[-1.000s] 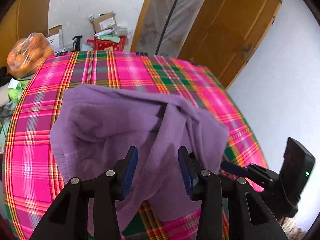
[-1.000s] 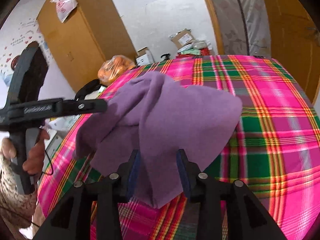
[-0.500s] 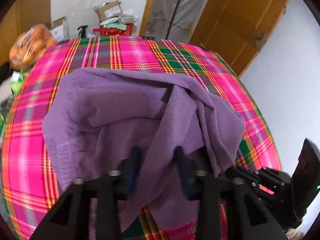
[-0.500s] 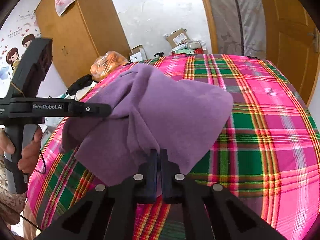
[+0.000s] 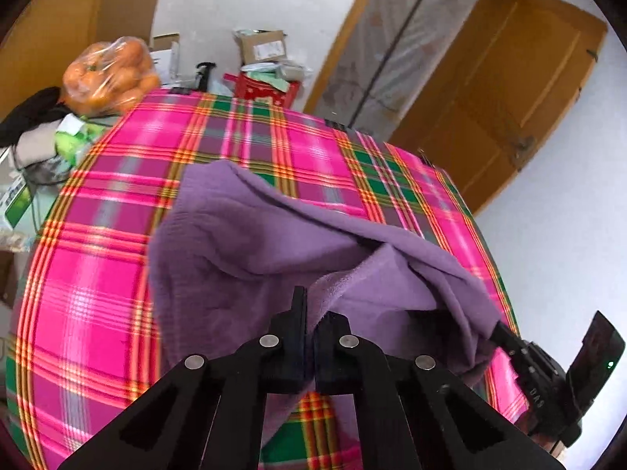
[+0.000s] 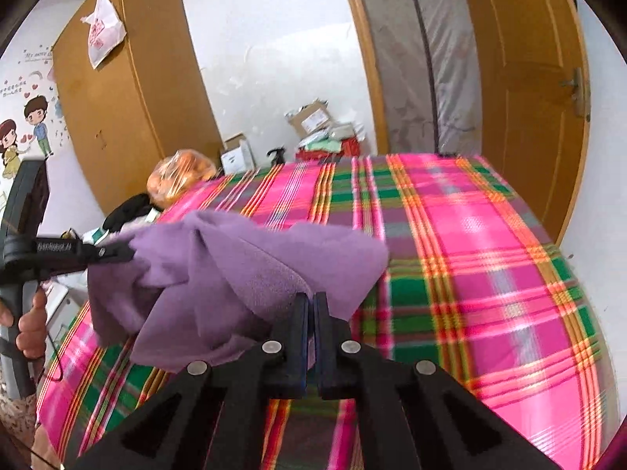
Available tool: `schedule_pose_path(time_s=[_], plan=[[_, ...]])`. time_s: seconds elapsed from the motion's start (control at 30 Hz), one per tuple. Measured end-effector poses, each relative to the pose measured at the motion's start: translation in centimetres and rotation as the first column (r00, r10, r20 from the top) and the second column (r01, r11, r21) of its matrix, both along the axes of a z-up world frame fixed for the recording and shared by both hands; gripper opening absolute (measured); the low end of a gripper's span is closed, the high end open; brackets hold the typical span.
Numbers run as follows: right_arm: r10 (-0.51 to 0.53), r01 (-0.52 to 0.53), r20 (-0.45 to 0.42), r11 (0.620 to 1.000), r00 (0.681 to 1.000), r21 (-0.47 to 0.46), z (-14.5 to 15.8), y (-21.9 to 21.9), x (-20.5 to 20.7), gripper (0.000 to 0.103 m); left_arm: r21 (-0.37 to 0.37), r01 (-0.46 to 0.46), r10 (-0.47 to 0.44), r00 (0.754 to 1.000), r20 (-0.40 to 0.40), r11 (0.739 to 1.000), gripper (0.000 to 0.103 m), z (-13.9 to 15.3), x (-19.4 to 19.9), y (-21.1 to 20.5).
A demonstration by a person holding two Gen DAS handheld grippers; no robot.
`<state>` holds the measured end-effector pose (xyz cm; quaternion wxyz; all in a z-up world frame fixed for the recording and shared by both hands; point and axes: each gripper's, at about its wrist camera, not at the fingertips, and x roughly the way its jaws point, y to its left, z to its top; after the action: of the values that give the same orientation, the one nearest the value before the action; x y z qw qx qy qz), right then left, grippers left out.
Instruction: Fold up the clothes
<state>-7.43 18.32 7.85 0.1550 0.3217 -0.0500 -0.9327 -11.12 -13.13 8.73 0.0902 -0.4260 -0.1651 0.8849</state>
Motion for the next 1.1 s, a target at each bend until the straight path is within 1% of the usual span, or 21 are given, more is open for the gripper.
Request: schedule_pose_path(time_s=[0.2, 0.27, 0.33, 0.37, 0.43, 0.5, 0.57, 0.67, 0.73, 0.77, 0.83, 0.87, 0.9, 0.93, 1.0, 1.03, 1.1], plan=[[-0.045, 0.046, -0.08, 0.999, 0.996, 0.011, 2.3, 0.9, -0.7, 0.002, -0.006, -0.09, 0.089, 0.995, -0.04, 0.996, 0.003, 0.8, 0.5, -2.5], [-0.055, 0.056, -0.096, 0.998, 0.994, 0.009, 2.9, 1.0, -0.9, 0.002, -0.01, -0.123, 0.123, 0.991, -0.056, 0.992, 0.0, 1.2, 0.7, -3.3], [-0.064, 0.064, -0.113, 0.998, 0.992, -0.004, 3.5, 1.3, -1.0, 0.002, -0.021, -0.168, 0.166, 0.982, -0.085, 0.985, 0.0, 1.7, 1.0, -4.5], [-0.054, 0.052, -0.111, 0.998, 0.992, -0.019, 3.7, 1.4, -1.0, 0.002, -0.017, -0.173, 0.171, 0.981, -0.089, 0.985, 0.0, 1.8, 1.0, -4.9], [-0.042, 0.039, -0.102, 0.999, 0.994, -0.036, 3.8, 1.4, -1.2, 0.002, 0.004, -0.153, 0.152, 0.985, -0.079, 0.988, 0.0, 1.7, 1.0, -5.3], [-0.022, 0.018, -0.071, 0.998, 0.997, -0.065, 3.4, 1.4, -1.2, 0.002, -0.009, -0.128, 0.127, 0.99, -0.068, 0.992, 0.0, 1.5, 0.9, -4.7], [-0.003, -0.002, -0.056, 0.996, 0.998, -0.092, 3.1, 1.5, -0.9, 0.002, 0.019, -0.064, 0.065, 0.997, -0.045, 0.998, 0.0, 1.2, 1.0, -3.3], [0.015, -0.02, -0.05, 0.994, 0.999, -0.103, 3.1, 1.3, -0.3, 0.002, 0.086, 0.042, -0.04, 0.999, -0.02, 0.995, 0.005, 1.1, 1.0, -0.9], [0.029, -0.033, -0.049, 0.995, 0.998, -0.096, 3.0, 1.0, 0.3, 0.002, 0.128, 0.116, -0.114, 0.993, -0.016, 0.985, 0.016, 1.0, 1.0, 1.2], [0.032, -0.036, -0.046, 0.995, 0.998, -0.094, 3.0, 0.8, 0.5, 0.002, 0.152, 0.149, -0.148, 0.989, -0.014, 0.977, 0.019, 0.9, 1.0, 2.3], [0.038, -0.041, -0.037, 0.995, 0.999, -0.094, 2.7, 0.7, 0.8, 0.002, 0.203, 0.198, -0.202, 0.979, -0.004, 0.959, 0.028, 0.7, 0.9, 4.4], [0.037, -0.039, -0.033, 0.995, 0.999, -0.093, 2.5, 0.7, 0.9, 0.002, 0.227, 0.209, -0.216, 0.976, 0.008, 0.951, 0.031, 0.5, 0.8, 5.2], [0.036, -0.038, -0.029, 0.995, 0.999, -0.093, 2.4, 0.6, 1.0, 0.002, 0.252, 0.219, -0.231, 0.973, 0.02, 0.943, 0.038, 0.3, 0.6, 6.1], [0.038, -0.04, -0.025, 0.994, 0.999, -0.098, 2.3, 0.5, 1.0, 0.002, 0.276, 0.228, -0.246, 0.969, 0.032, 0.934, 0.042, 0.2, 0.5, 7.0], [0.041, -0.043, -0.02, 0.994, 0.999, -0.102, 2.1, 0.4, 1.2, 0.002, 0.342, 0.239, -0.266, 0.963, 0.034, 0.909, 0.043, -0.1, 0.0, 8.3], [0.042, -0.043, -0.019, 0.994, 0.999, -0.102, 2.0, 0.5, 1.2, 0.002, 0.358, 0.239, -0.267, 0.963, 0.03, 0.903, 0.048, -0.2, -0.2, 8.7], [0.043, -0.044, -0.017, 0.993, 0.999, -0.109, 2.0, 0.6, 1.3, 0.002, 0.365, 0.216, -0.255, 0.965, 0.062, 0.906, 0.05, -0.6, -0.7, 9.5]])
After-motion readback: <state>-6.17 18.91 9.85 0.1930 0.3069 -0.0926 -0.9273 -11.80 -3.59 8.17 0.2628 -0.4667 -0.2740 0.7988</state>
